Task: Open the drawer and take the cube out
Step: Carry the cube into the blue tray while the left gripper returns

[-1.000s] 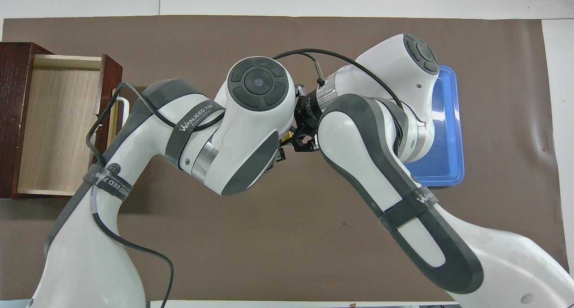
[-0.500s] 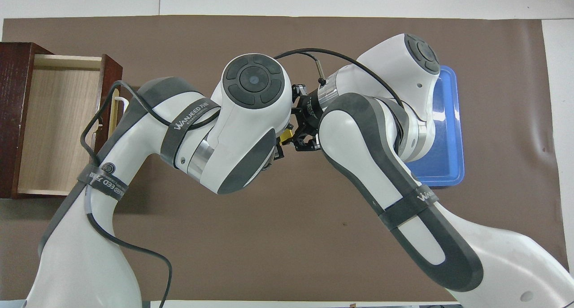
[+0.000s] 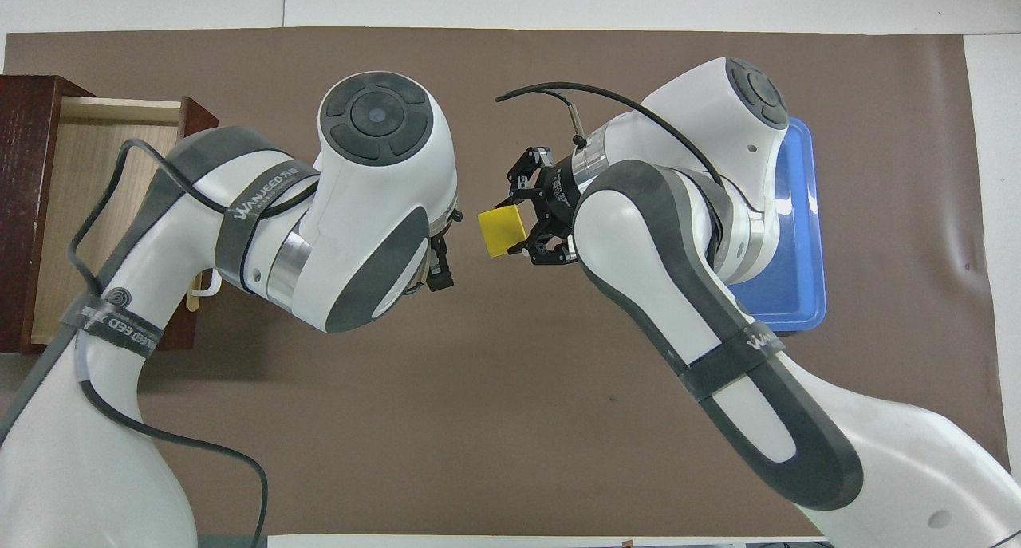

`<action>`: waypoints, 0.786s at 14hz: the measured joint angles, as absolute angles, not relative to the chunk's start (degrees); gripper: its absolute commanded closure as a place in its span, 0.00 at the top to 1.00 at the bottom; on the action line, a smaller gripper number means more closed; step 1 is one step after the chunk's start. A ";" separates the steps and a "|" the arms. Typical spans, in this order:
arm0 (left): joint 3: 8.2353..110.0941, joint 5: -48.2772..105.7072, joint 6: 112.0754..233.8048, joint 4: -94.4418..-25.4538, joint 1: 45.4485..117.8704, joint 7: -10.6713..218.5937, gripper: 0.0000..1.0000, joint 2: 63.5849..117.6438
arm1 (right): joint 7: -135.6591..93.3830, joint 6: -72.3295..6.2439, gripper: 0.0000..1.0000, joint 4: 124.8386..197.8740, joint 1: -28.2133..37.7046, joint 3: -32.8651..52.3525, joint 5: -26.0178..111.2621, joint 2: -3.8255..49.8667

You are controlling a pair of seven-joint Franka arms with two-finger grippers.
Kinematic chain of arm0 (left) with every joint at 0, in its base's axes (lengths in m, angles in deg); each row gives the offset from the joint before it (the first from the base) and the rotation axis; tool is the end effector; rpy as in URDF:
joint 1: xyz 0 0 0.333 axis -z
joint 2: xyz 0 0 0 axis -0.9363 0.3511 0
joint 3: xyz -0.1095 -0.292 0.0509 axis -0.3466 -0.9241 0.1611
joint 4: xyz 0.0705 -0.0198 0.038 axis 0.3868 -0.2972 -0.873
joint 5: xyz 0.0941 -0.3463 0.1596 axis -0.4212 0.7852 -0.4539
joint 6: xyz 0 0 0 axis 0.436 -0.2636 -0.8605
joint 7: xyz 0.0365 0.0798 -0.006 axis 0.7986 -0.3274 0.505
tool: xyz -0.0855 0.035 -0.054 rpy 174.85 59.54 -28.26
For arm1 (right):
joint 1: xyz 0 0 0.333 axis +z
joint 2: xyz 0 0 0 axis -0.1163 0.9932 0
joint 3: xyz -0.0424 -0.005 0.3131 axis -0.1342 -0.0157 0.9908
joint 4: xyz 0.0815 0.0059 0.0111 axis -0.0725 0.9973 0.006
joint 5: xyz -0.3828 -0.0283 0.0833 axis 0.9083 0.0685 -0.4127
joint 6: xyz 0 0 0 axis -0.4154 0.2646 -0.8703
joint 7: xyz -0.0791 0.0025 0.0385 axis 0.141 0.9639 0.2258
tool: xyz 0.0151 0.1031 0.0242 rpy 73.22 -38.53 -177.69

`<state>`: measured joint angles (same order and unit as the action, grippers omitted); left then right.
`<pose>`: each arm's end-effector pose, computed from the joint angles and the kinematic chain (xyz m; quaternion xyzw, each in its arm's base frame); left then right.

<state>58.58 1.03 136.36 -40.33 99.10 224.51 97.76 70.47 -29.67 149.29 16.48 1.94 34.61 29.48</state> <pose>0.5407 -0.3452 0.4664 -0.6271 -0.7777 -0.0074 0.0432 0.6070 0.2951 0.4276 -0.7472 0.5924 0.2370 0.1861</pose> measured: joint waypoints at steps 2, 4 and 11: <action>58.68 0.98 136.36 -43.08 95.60 219.86 1.00 96.66 | 70.43 -29.43 0.00 149.28 13.84 1.86 34.70 29.37; 58.79 0.92 136.36 -44.21 91.27 213.68 1.00 96.04 | 70.01 -27.66 0.00 149.26 9.50 1.76 34.77 29.04; 58.92 0.86 137.72 -47.18 77.54 190.27 1.00 95.46 | 59.62 -24.92 0.00 154.93 -7.73 1.29 34.86 28.66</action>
